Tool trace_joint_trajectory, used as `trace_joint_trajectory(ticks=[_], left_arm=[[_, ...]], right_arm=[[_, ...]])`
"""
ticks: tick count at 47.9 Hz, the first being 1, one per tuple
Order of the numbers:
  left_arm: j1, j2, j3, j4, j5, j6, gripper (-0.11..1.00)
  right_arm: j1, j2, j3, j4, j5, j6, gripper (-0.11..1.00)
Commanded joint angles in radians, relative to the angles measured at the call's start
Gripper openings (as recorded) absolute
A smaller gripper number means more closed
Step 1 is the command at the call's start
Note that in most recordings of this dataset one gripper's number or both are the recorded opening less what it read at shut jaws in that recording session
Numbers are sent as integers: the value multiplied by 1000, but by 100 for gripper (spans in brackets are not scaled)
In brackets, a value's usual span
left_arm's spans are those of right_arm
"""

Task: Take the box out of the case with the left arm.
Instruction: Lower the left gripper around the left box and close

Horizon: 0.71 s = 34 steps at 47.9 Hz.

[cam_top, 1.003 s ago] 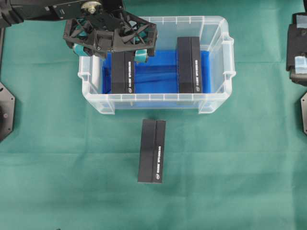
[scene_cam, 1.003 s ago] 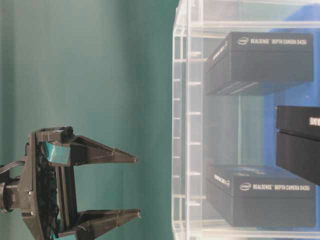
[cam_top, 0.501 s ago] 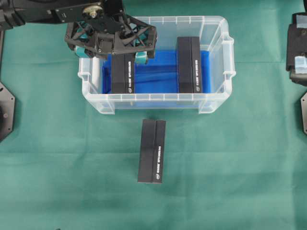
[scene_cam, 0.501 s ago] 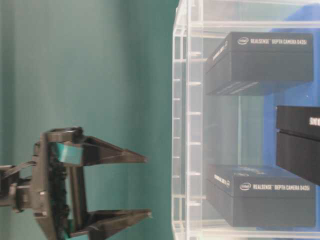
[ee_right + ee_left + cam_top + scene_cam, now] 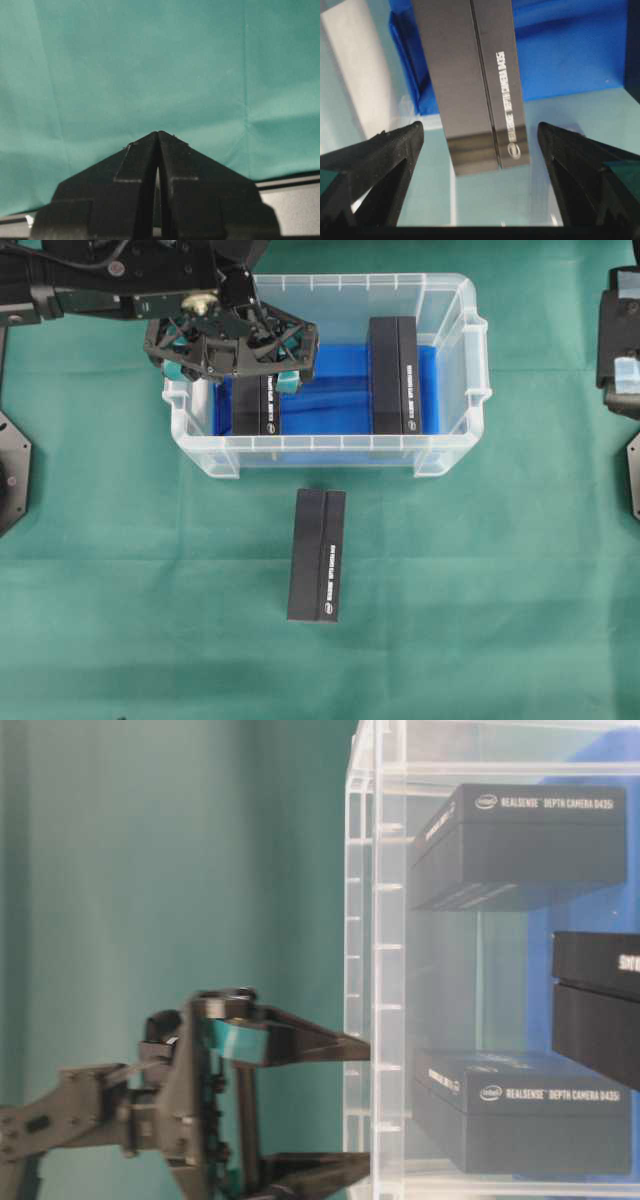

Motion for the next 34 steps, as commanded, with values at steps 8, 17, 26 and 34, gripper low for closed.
trace_joint_trajectory(ticks=[8, 17, 26, 34], left_arm=[[6, -14, 44, 6, -81, 0, 98], [9, 15, 66, 8, -127, 0, 98], [12, 44, 71, 8, -147, -2, 98], [21, 54, 95, 8, -170, -2, 98]], right_arm=[[-2, -2, -11, -3, 0, 2, 2], [0, 0, -11, -2, 0, 2, 2], [0, -2, -11, -3, 0, 2, 2], [0, 0, -11, -2, -3, -3, 2]])
